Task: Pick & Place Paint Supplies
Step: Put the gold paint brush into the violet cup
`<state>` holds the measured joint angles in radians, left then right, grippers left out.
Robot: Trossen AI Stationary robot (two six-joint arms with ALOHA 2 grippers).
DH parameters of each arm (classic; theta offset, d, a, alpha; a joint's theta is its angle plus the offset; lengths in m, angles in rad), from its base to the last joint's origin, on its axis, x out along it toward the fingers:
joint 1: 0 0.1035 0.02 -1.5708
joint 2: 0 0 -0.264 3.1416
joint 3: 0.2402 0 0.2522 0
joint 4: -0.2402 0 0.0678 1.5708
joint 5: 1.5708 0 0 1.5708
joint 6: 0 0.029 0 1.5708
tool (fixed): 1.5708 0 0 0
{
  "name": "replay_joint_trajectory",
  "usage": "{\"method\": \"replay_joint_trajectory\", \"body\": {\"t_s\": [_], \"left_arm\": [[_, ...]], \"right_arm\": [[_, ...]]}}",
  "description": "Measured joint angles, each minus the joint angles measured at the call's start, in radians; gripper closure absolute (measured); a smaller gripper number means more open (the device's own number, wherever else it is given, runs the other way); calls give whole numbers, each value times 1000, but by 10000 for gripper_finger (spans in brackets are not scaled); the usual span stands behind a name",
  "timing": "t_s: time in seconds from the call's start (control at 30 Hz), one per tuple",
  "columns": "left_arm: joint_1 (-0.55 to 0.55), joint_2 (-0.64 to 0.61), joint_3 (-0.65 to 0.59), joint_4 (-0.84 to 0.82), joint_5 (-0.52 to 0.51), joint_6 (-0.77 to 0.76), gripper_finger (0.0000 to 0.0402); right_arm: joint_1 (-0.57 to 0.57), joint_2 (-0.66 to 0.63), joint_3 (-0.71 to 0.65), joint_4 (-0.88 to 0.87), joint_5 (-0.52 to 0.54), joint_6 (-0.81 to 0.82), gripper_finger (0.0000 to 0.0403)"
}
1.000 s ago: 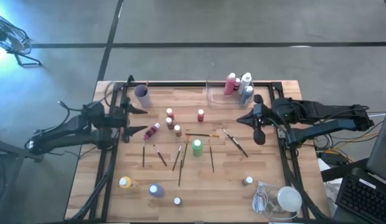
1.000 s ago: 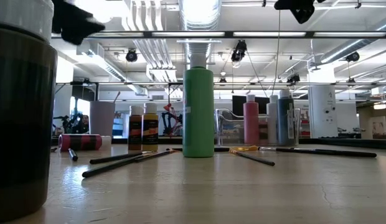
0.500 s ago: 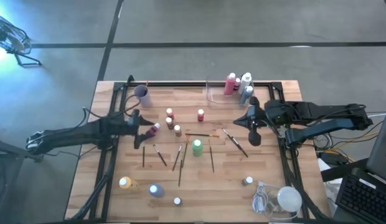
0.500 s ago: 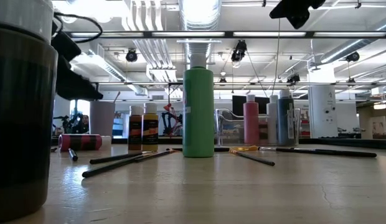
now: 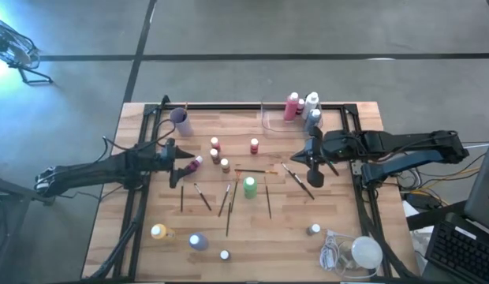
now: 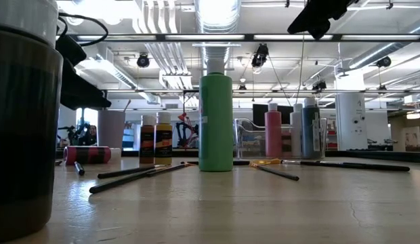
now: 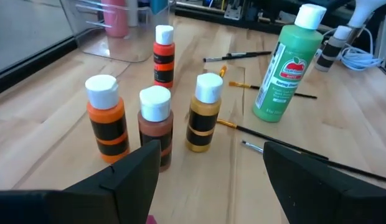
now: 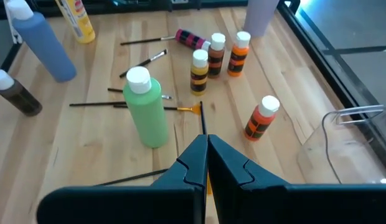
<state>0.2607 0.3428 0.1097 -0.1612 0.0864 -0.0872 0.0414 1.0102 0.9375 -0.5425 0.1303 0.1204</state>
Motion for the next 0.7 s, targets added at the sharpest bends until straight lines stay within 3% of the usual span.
{"method": "replay_joint_trajectory", "body": {"t_s": [0.7], "left_arm": [[0, 0, 0, 1, -2, 0, 113]], "right_arm": [[0, 268, 1, 3, -1, 58, 394]]}}
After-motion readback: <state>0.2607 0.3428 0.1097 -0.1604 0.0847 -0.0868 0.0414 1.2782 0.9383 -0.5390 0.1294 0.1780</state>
